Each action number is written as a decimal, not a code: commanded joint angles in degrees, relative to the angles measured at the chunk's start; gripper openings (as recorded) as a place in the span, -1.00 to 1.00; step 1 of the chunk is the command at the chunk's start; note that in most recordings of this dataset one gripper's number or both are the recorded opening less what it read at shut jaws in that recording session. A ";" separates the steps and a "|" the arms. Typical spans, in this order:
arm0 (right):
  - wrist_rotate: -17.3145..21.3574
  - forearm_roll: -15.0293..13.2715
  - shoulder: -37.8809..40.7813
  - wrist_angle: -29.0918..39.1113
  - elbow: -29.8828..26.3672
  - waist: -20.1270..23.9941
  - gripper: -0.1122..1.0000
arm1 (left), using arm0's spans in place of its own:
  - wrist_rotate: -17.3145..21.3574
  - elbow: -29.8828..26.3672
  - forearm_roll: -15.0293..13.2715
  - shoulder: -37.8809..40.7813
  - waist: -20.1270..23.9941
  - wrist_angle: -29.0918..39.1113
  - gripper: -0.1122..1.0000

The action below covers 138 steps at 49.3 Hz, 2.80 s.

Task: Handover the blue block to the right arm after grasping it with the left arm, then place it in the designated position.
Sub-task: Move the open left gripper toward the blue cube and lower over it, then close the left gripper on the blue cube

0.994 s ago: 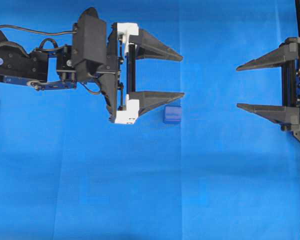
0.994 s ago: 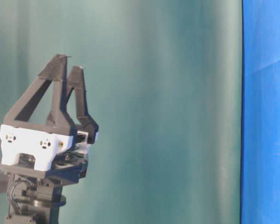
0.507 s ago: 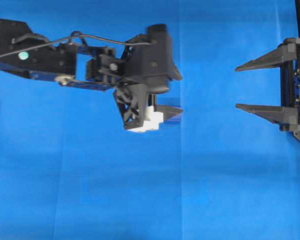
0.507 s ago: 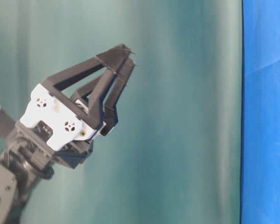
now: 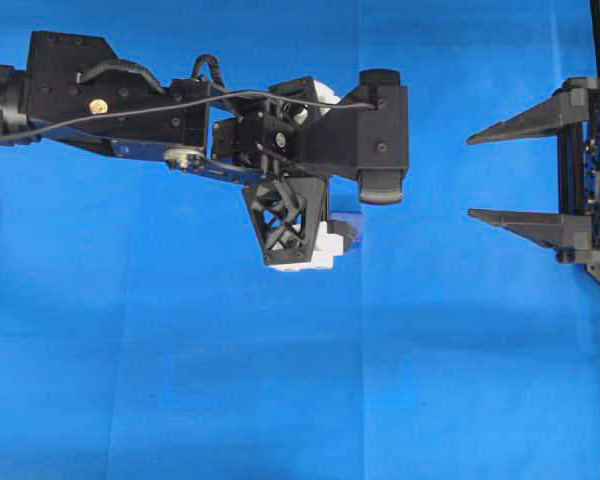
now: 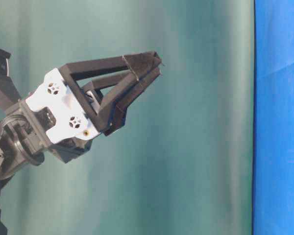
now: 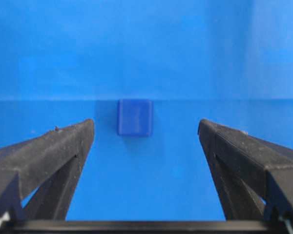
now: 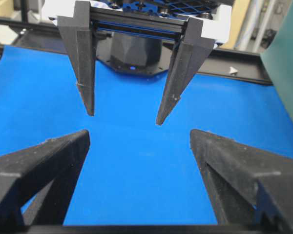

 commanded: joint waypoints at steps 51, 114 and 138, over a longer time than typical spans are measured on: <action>0.09 0.18 0.35 -0.26 -1.58 -0.09 0.97 | -0.09 -1.05 0.18 -0.97 -0.18 0.35 0.84; 0.09 0.18 2.55 -0.35 -1.32 0.00 0.97 | -1.32 12.66 0.18 11.51 0.53 -23.73 0.85; 0.09 0.18 3.08 -0.26 -1.14 -0.09 0.97 | -1.23 12.57 0.18 17.14 0.62 -28.21 0.85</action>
